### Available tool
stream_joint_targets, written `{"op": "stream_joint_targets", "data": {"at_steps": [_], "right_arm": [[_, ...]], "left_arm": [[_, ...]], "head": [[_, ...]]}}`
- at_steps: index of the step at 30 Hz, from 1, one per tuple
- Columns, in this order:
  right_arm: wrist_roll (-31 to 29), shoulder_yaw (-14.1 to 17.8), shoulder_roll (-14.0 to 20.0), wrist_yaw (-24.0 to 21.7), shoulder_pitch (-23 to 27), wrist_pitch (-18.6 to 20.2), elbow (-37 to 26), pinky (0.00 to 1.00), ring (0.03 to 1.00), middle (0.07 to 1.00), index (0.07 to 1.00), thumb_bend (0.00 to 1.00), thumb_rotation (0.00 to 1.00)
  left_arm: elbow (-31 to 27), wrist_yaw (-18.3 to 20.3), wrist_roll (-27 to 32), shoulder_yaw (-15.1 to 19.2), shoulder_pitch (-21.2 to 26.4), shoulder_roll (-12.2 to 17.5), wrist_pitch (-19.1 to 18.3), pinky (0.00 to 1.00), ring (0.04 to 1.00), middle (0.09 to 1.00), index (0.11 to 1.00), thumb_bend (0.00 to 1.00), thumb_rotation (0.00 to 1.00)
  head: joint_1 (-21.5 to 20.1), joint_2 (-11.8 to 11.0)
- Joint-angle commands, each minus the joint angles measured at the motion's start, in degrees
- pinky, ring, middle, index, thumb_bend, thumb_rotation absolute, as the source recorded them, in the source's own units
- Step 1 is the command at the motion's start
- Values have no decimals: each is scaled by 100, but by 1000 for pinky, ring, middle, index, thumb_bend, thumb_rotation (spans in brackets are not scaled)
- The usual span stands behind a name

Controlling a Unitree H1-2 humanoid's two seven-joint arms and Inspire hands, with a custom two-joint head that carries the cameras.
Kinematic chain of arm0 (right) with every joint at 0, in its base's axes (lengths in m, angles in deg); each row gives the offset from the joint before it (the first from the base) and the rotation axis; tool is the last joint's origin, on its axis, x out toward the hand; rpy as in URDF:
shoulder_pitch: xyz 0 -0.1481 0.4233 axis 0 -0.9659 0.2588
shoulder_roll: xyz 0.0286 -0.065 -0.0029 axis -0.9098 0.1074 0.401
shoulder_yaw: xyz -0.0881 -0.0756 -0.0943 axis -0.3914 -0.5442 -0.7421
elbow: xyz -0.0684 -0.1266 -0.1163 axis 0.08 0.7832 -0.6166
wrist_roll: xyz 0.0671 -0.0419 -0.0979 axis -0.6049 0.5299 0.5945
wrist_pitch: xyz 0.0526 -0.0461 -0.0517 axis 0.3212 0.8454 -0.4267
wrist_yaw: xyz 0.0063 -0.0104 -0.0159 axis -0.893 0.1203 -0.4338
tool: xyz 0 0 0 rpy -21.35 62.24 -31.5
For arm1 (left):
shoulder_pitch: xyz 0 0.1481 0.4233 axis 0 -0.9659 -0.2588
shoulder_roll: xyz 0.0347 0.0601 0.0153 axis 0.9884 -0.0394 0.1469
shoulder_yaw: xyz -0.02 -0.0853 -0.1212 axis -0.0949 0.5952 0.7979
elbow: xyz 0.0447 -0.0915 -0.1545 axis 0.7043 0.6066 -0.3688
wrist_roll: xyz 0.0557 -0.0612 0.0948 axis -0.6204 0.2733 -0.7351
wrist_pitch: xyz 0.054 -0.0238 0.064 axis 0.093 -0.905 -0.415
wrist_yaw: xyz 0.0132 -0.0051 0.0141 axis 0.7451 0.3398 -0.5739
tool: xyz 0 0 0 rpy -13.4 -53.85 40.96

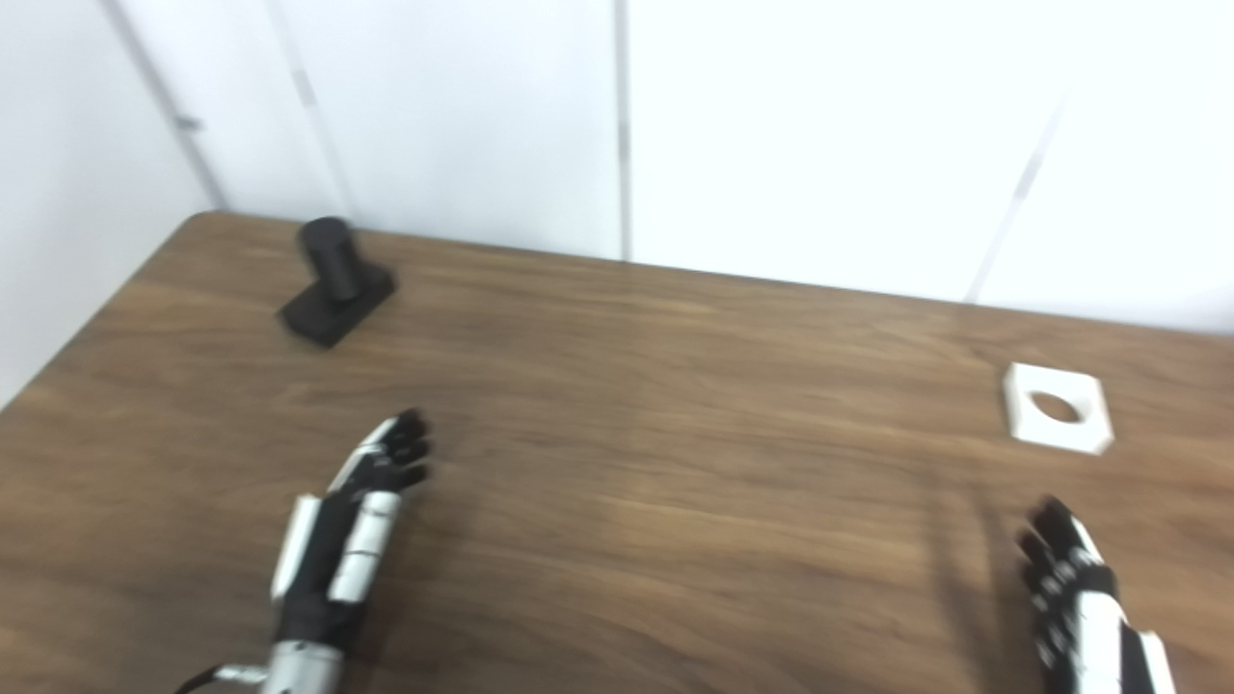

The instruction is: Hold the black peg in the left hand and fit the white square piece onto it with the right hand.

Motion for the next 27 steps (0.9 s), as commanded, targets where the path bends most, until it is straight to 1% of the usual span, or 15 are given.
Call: {"op": "stream_joint_targets", "data": {"at_steps": [1, 2, 4, 5, 8, 12, 14, 22, 27], "right_arm": [[-74, 83, 57, -106, 32, -233, -25, 1000, 983, 970, 951, 461, 1000], [-59, 88, 69, -127, 34, -245, -4, 1000, 987, 971, 949, 479, 1000], [16, 100, 86, -140, 46, -281, 50, 1000, 995, 973, 949, 538, 1000], [90, 110, 72, -108, 50, -287, 63, 1000, 983, 959, 931, 550, 1000], [276, 127, 43, -34, 40, -238, 51, 950, 945, 925, 886, 537, 1000], [234, 162, 20, -45, 43, -212, 52, 923, 926, 908, 862, 514, 1000], [219, 170, 16, -57, 50, -246, 75, 921, 920, 900, 853, 529, 1000], [286, 175, -16, -34, 58, -261, 80, 863, 884, 870, 827, 560, 1000], [294, 172, -29, -32, 62, -245, 70, 840, 875, 864, 819, 578, 995]], "left_arm": [[23, -135, -157, -66, -130, -623, 258, 821, 873, 886, 886, 617, 832], [45, -165, -198, -84, -128, -632, 245, 813, 872, 882, 881, 632, 830], [96, -218, -296, -136, -116, -645, 232, 807, 876, 880, 878, 660, 826], [124, -241, -345, -159, -111, -647, 230, 812, 877, 878, 877, 665, 825], [198, -276, -435, -222, -112, -635, 211, 834, 886, 883, 881, 683, 835], [285, -292, -488, -272, -104, -627, 269, 854, 897, 887, 883, 707, 843], [296, -267, -440, -300, -105, -615, 289, 888, 913, 899, 892, 695, 843], [301, -248, -399, -320, -109, -599, 271, 941, 938, 913, 900, 670, 847], [264, -257, -353, -316, -106, -617, 304, 920, 929, 910, 897, 630, 814]], "head": [[129, -66], [129, -66], [294, -178], [341, -215], [417, -290], [411, -355], [401, -367], [326, -344], [325, -340]]}}
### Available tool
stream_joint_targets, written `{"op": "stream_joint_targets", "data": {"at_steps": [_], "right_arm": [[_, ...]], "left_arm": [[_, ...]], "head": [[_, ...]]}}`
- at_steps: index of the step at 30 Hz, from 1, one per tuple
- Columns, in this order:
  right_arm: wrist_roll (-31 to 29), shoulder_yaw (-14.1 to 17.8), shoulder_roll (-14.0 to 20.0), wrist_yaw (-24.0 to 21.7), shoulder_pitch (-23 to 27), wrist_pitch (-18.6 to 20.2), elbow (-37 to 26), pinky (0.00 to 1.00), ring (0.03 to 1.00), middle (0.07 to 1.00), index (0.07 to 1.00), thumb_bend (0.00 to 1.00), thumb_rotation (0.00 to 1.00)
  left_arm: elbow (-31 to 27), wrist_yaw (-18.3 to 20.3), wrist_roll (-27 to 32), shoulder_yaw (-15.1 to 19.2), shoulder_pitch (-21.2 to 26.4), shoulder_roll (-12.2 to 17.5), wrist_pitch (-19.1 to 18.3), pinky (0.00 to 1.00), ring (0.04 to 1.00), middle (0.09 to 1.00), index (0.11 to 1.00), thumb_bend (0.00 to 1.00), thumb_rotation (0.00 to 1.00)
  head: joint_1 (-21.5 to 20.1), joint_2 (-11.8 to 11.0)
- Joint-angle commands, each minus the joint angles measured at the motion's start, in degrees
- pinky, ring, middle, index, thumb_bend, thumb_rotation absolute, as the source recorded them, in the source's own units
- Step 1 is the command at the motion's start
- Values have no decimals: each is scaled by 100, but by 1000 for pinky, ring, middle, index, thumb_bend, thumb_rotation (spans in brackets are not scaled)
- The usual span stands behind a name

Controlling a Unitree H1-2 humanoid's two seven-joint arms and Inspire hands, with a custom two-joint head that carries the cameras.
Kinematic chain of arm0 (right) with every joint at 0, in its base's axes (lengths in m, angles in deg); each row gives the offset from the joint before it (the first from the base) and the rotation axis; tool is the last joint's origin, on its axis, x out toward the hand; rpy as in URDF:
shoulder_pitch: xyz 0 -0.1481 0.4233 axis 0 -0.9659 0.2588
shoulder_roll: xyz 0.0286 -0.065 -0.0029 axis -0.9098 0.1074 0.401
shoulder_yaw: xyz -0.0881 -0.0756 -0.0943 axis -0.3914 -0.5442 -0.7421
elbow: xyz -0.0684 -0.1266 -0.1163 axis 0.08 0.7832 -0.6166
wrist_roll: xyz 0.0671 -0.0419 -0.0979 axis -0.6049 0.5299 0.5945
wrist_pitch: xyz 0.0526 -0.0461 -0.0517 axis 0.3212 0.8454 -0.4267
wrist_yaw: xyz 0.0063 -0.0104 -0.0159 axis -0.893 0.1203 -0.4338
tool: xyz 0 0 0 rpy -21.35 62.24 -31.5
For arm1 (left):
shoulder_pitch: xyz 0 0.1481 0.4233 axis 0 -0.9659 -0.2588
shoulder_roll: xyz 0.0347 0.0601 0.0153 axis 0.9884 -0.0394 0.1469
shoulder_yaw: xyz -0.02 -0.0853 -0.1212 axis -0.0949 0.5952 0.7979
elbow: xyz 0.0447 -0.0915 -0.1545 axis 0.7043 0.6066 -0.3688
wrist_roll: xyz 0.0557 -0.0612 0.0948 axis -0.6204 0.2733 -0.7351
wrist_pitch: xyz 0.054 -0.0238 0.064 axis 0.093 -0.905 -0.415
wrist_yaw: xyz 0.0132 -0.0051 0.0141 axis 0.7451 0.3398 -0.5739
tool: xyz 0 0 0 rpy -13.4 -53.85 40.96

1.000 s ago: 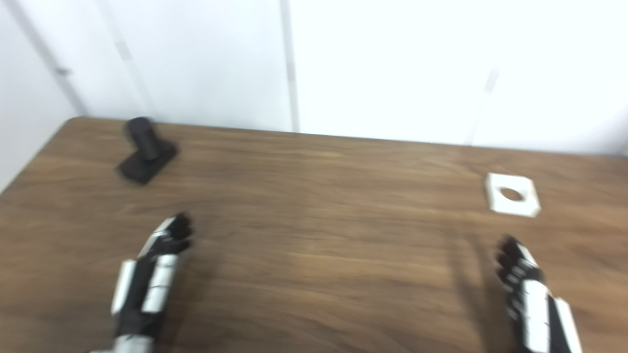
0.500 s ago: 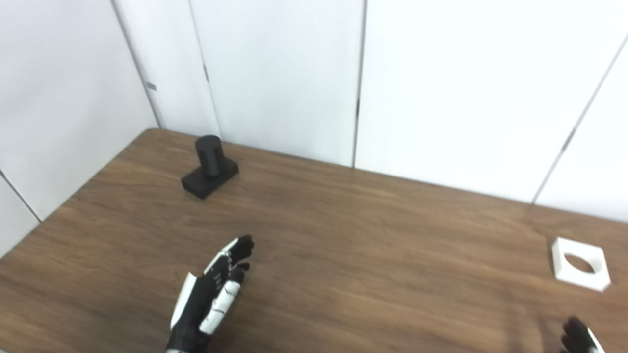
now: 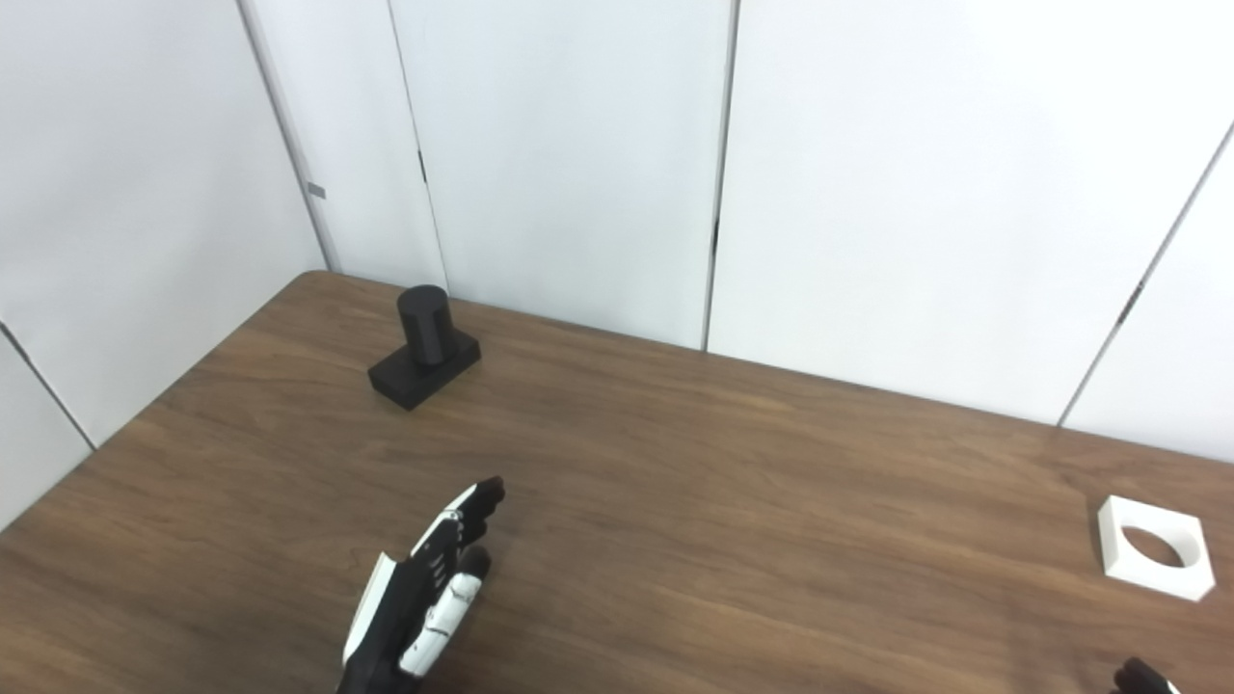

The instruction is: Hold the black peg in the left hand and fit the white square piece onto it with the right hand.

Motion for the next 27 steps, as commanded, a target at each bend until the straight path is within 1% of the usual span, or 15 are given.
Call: {"op": "stream_joint_targets", "data": {"at_steps": [1, 3, 5, 6, 8, 11, 14, 15, 16, 17, 19, 21, 22, 24, 27], "right_arm": [[-3, 17, -33, -23, 46, -114, -66, 842, 877, 865, 820, 590, 992], [11, 14, -24, -29, 41, -129, -63, 838, 875, 862, 816, 601, 987], [83, -2, -14, -30, 36, -186, -47, 843, 875, 863, 821, 611, 998], [97, -4, -26, -22, 36, -198, -42, 843, 875, 863, 821, 613, 999], [87, -8, -43, -21, 35, -190, -43, 843, 872, 860, 819, 617, 990], [119, -24, -47, -17, 28, -181, -48, 854, 878, 862, 823, 638, 989], [146, -53, -39, -42, 25, -204, -34, 863, 888, 871, 832, 670, 999], [157, -63, -38, -55, 30, -253, -8, 851, 882, 869, 832, 674, 996], [191, -76, -35, -60, 33, -282, 10, 848, 878, 866, 828, 678, 997], [223, -89, -30, -63, 35, -302, 26, 851, 877, 864, 826, 687, 999], [247, -100, -40, -52, 38, -291, 25, 863, 879, 863, 823, 701, 1000], [259, -105, -46, -47, 40, -315, 34, 858, 874, 857, 816, 701, 1000], [264, -107, -44, -51, 45, -350, 53, 848, 865, 851, 809, 705, 1000], [267, -107, -42, -57, 54, -400, 90, 832, 853, 843, 802, 705, 1000], [251, -110, -31, -69, 58, -412, 124, 821, 842, 836, 797, 722, 1000]], "left_arm": [[127, -17, 17, -140, -141, -619, 120, 918, 929, 909, 896, 616, 782], [1, -25, -16, -135, -155, -610, 82, 910, 926, 909, 899, 598, 713], [-195, -37, -70, -111, -178, -591, -9, 884, 917, 917, 914, 585, 549], [-297, -49, -76, -82, -181, -576, -55, 880, 916, 919, 916, 584, 518], [-501, -90, -105, 4, -165, -538, -208, 899, 910, 917, 914, 622, 424], [-1000, -38, -176, 275, 25, -262, -787, 898, 913, 916, 922, 705, 415], [-1464, 318, -155, 604, 327, 281, -1660, 909, 952, 964, 975, 779, 337], [-1616, 448, -370, 709, 436, 477, -2073, 909, 963, 982, 987, 793, 316], [-1733, 557, -600, 817, 558, 636, -2480, 895, 966, 991, 994, 823, 339], [-1812, 649, -874, 905, 681, 764, -2875, 916, 978, 996, 997, 855, 355], [-1841, 798, -1265, 1023, 903, 975, -3421, 951, 993, 1000, 995, 914, 400], [-1783, 889, -1533, 1089, 1072, 1139, -3679, 985, 999, 1000, 999, 934, 414], [-1719, 918, -1678, 1127, 1169, 1228, -3763, 969, 999, 1000, 997, 955, 424], [-1606, 954, -1965, 1174, 1329, 1344, -3852, 942, 995, 1000, 992, 983, 440], [-1388, 1004, -2471, 1209, 1563, 1445, -3878, 949, 1000, 1000, 969, 962, 463]], "head": [[-28, 18], [-44, 13], [-46, 18], [-44, 22], [-48, 23], [-52, 28], [-67, 29], [-80, 25], [-89, 18], [-96, 9], [-104, 4], [-107, 7], [-109, 6], [-100, 9], [-93, 9]]}}
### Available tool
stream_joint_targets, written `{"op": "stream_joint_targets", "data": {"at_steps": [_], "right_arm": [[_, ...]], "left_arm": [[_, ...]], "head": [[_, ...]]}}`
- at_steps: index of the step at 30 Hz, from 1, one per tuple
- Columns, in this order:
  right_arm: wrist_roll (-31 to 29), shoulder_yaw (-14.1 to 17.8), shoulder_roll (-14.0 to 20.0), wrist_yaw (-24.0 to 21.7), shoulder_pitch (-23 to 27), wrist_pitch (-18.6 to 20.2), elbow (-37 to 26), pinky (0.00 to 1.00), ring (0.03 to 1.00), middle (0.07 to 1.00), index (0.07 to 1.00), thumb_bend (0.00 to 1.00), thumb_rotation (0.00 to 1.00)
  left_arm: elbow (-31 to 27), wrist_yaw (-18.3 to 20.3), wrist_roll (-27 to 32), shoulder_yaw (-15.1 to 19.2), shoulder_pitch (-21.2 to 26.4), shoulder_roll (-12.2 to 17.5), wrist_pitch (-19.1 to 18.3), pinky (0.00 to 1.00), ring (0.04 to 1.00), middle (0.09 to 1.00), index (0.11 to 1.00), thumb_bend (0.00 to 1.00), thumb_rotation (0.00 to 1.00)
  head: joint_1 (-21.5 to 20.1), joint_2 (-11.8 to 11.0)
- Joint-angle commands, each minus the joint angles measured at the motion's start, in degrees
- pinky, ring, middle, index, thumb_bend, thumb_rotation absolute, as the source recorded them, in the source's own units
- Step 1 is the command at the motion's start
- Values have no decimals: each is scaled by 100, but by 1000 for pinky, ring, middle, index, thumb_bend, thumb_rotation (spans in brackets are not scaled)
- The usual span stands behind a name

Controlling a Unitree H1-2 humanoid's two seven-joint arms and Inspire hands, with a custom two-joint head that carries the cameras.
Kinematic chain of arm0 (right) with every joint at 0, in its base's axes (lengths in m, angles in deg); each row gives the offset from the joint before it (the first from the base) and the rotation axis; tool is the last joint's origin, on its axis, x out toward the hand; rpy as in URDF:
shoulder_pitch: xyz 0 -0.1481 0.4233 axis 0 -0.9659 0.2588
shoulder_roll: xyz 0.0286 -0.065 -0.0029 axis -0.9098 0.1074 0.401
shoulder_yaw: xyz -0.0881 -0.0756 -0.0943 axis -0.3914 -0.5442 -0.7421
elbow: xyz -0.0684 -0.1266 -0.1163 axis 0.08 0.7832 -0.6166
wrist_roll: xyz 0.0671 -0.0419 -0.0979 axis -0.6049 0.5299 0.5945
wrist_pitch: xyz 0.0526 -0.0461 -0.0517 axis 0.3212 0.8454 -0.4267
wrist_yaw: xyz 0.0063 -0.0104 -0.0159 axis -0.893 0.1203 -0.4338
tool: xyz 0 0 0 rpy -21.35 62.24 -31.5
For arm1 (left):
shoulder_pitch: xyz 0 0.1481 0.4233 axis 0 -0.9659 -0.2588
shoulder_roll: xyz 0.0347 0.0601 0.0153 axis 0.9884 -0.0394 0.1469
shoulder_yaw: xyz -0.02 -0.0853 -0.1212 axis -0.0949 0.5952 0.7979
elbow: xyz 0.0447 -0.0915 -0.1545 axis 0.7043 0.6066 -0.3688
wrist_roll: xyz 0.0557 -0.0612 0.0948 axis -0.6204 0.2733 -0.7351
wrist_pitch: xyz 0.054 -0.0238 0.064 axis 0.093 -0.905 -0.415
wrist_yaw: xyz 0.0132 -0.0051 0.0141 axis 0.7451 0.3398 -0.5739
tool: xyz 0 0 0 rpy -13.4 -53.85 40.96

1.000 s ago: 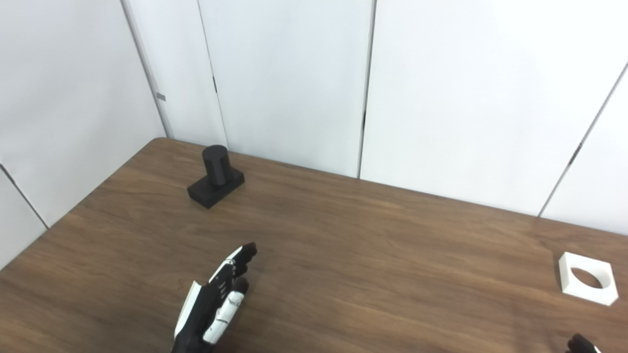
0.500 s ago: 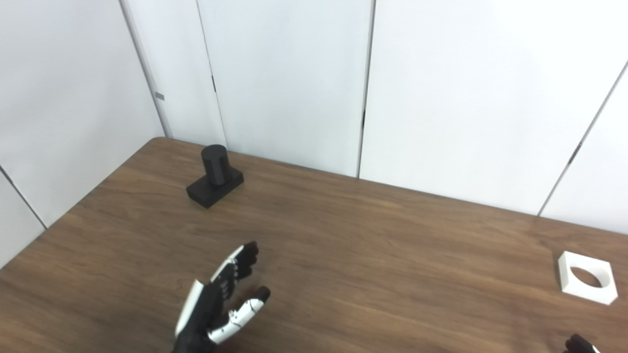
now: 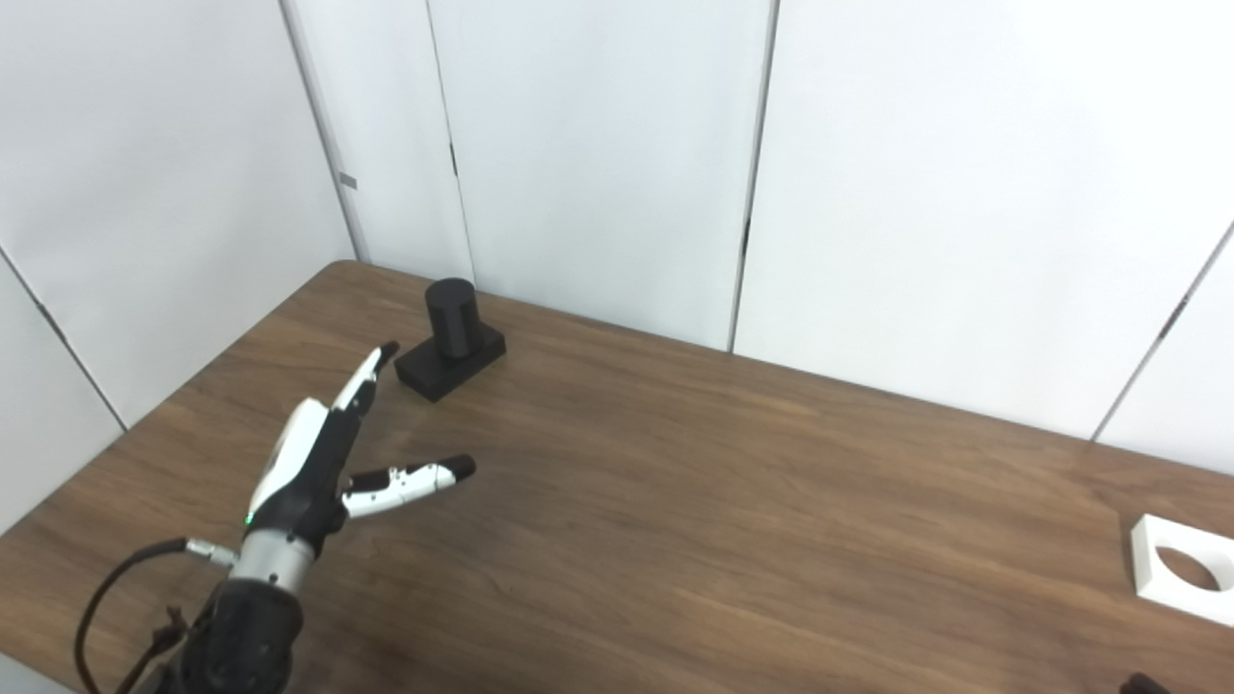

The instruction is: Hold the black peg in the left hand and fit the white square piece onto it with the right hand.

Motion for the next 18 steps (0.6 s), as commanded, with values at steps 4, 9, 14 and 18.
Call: {"op": "stream_joint_targets", "data": {"at_steps": [4, 9, 14, 18], "right_arm": [[-10, -45, -22, -69, 50, -93, -41, 815, 846, 841, 802, 732, 1000], [21, -70, -7, -77, 60, -115, -3, 806, 851, 847, 808, 731, 1000], [-1, -85, -22, -75, 59, -137, 43, 800, 851, 848, 810, 756, 998], [-22, -98, -52, -59, 33, -57, -29, 797, 855, 852, 814, 773, 989]], "left_arm": [[460, 72, -1084, 64, 504, 275, -7, 941, 1000, 1000, 929, 940, 526], [1143, 177, -1556, 84, 907, 359, 4, 962, 1000, 1000, 916, 919, 571], [2042, -33, -1864, -98, 1322, 564, 53, 998, 1000, 990, 889, 905, 586], [2675, -154, -1824, -150, 1617, 673, 58, 1000, 1000, 989, 893, 908, 613]], "head": [[-25, -23], [-53, -42], [-79, -39], [-99, -32]]}}
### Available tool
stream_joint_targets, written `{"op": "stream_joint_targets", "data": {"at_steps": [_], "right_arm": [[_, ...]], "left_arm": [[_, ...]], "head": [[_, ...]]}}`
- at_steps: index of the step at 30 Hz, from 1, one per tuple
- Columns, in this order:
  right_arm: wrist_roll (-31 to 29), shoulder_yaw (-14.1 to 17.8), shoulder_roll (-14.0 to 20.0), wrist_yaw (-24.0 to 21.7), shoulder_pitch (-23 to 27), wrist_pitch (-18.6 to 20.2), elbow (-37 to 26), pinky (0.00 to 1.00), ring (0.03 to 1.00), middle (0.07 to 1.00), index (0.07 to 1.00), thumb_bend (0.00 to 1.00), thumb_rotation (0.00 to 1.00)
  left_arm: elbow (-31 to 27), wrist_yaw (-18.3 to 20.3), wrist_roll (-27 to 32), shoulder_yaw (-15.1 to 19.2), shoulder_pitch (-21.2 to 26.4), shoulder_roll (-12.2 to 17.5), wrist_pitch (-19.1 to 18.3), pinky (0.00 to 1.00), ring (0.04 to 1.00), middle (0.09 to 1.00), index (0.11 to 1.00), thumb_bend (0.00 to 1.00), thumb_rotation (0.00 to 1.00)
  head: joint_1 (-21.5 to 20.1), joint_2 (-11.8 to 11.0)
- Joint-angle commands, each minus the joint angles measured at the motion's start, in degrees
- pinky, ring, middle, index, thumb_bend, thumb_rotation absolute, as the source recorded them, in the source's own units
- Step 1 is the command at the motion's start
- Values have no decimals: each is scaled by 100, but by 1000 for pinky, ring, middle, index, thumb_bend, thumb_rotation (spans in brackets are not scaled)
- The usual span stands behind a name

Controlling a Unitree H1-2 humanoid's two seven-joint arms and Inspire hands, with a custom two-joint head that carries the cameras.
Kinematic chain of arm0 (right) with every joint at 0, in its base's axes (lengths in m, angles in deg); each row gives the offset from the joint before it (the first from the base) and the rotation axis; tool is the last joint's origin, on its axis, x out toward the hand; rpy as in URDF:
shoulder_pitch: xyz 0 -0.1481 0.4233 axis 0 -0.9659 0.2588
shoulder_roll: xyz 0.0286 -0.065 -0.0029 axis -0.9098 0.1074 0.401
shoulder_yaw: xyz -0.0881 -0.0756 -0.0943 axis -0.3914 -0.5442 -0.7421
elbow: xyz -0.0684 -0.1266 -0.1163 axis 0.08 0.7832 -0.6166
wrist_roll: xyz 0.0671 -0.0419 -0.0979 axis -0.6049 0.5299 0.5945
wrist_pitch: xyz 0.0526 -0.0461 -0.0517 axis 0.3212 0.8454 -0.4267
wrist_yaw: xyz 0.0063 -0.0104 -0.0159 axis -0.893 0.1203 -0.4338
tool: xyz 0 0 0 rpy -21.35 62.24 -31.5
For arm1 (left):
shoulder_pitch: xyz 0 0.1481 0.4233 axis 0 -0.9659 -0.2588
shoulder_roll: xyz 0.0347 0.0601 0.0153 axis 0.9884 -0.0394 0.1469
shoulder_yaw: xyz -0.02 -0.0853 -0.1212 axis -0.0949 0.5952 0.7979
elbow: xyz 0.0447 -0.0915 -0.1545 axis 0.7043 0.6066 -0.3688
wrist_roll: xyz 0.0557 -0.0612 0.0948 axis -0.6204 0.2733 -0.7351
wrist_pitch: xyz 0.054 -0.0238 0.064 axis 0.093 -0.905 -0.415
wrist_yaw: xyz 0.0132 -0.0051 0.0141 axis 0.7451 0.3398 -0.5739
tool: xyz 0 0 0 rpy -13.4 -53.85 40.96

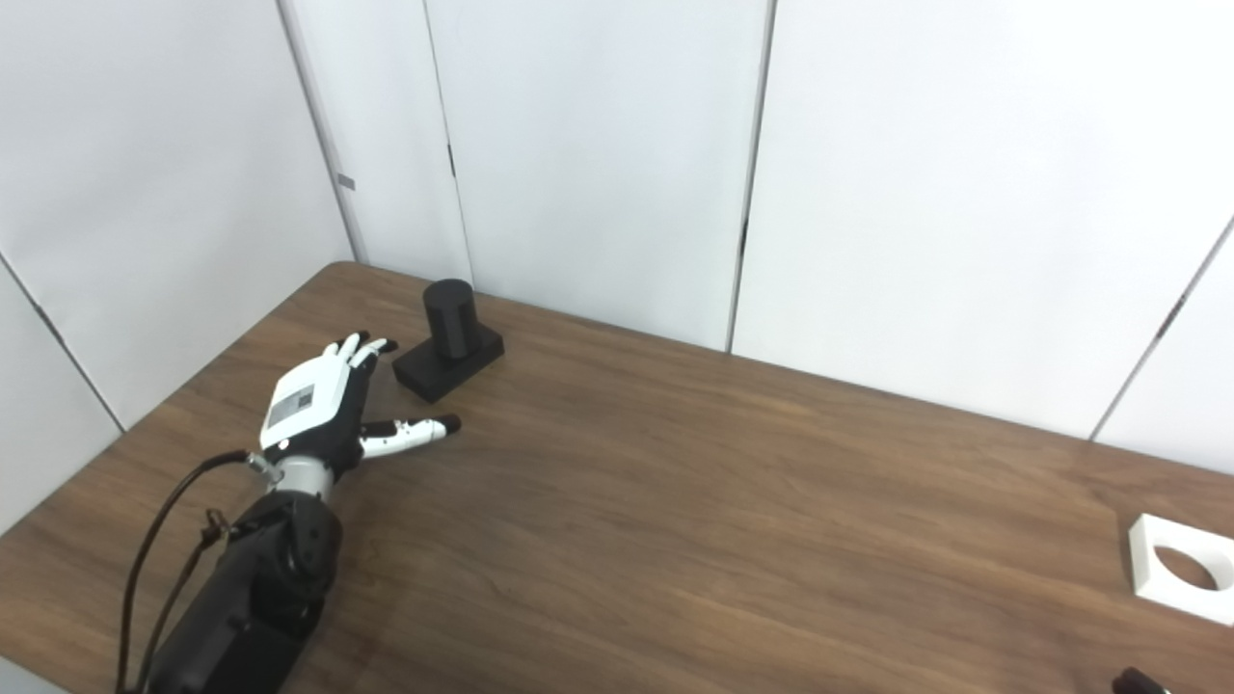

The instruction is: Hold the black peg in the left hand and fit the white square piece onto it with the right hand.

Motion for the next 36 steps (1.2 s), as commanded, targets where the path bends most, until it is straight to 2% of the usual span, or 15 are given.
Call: {"op": "stream_joint_targets", "data": {"at_steps": [1, 5, 7, 11, 19, 27, 33, 36], "right_arm": [[-35, -51, -57, -64, 2, 10, -110, 801, 859, 855, 816, 773, 990], [-27, -63, -53, -67, -11, -46, -91, 804, 863, 863, 822, 777, 982], [8, -72, -41, -69, -22, -73, -78, 812, 865, 862, 824, 791, 984], [7, -80, -31, -77, -40, -50, -110, 829, 873, 865, 827, 781, 987], [75, -101, -48, -42, -79, -19, -186, 843, 873, 857, 828, 778, 982], [84, -112, -64, -22, -110, 64, -281, 839, 875, 858, 828, 760, 978], [83, -125, -40, -41, -114, 45, -285, 839, 866, 847, 818, 754, 979], [65, -162, 4, -98, -107, 12, -291, 892, 899, 886, 863, 759, 999]], "left_arm": [[226, -260, -115, 11, 359, 250, 68, 1000, 1000, 989, 894, 907, 618], [871, -464, -121, -103, 607, 378, 152, 1000, 1000, 978, 895, 915, 641], [1047, -451, -114, -158, 717, 394, 71, 1000, 1000, 979, 898, 921, 647], [1248, -299, -158, -134, 940, 311, -14, 985, 995, 973, 895, 927, 645], [1859, -418, -500, -236, 1415, 162, -16, 945, 971, 956, 880, 945, 624], [2099, -200, -571, -324, 1651, 96, -15, 980, 990, 968, 890, 943, 632], [2317, -382, -630, -417, 1749, 34, -15, 963, 973, 948, 860, 934, 604], [2489, -505, -773, -386, 1802, -4, -16, 947, 951, 921, 807, 906, 559]], "head": [[-1, 9], [-9, 22], [-17, 35], [-25, 45], [-32, 70], [-51, 101], [-78, 115], [-81, 120]]}}
